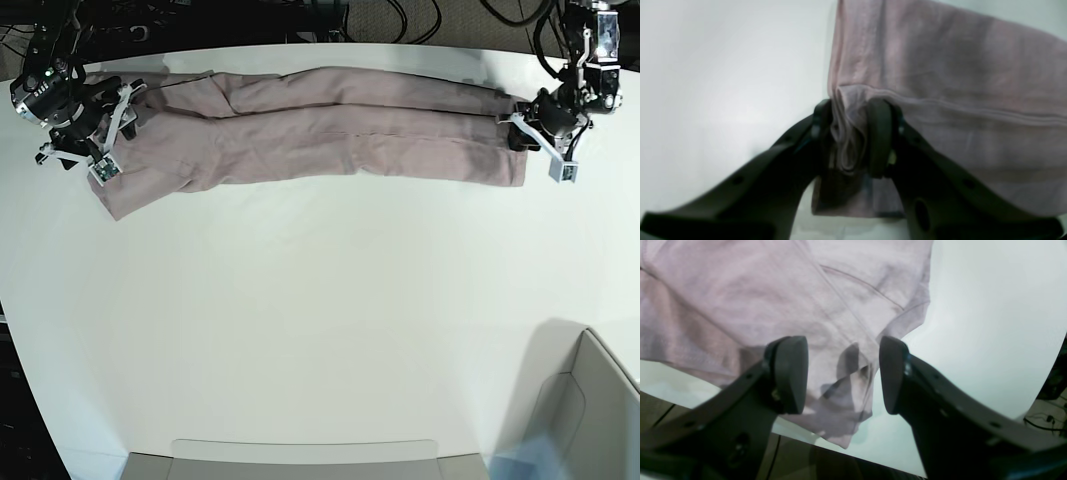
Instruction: Fold the T-shirt properly
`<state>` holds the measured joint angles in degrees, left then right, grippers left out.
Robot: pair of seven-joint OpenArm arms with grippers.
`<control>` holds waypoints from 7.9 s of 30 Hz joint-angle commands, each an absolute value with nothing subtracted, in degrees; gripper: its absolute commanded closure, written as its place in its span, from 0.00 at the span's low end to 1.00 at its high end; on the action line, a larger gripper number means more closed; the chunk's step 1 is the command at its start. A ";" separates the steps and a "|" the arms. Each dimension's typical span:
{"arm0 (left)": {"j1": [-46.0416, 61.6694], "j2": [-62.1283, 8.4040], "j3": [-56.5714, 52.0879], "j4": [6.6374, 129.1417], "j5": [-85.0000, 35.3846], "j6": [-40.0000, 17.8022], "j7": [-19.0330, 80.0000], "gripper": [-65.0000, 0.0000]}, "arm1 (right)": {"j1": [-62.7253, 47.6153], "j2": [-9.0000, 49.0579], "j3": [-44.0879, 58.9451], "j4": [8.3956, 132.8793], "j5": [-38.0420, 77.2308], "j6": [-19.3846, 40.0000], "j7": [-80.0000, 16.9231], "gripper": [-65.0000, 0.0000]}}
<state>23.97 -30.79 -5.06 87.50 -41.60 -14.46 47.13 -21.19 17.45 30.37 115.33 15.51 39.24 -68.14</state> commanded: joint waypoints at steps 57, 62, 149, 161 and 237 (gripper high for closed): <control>18.86 -10.07 -9.89 116.35 -42.68 -27.47 70.64 1.00 | -14.37 12.44 30.81 116.70 16.04 40.00 -67.74 0.48; 18.15 -8.75 -6.81 114.07 -42.68 -27.38 68.70 1.00 | -14.46 12.44 30.81 116.70 16.04 40.00 -67.74 0.48; 21.76 -8.75 -9.80 114.33 -43.12 -28.00 68.53 0.82 | 8.84 10.24 36.44 85.85 6.29 40.00 -67.21 1.00; 24.13 -11.12 -20.44 113.45 -43.03 -28.00 68.70 0.82 | -2.15 2.77 5.41 112.22 -16.04 29.32 -62.81 1.00; 6.81 -12.18 36.44 107.12 -23.16 -27.65 65.01 1.00 | 6.11 13.67 1.54 94.64 -9.01 36.62 -59.12 1.00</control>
<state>7.51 -12.49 36.67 106.15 -22.85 -27.70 65.93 4.80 12.97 1.23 93.54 -8.73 36.23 -59.94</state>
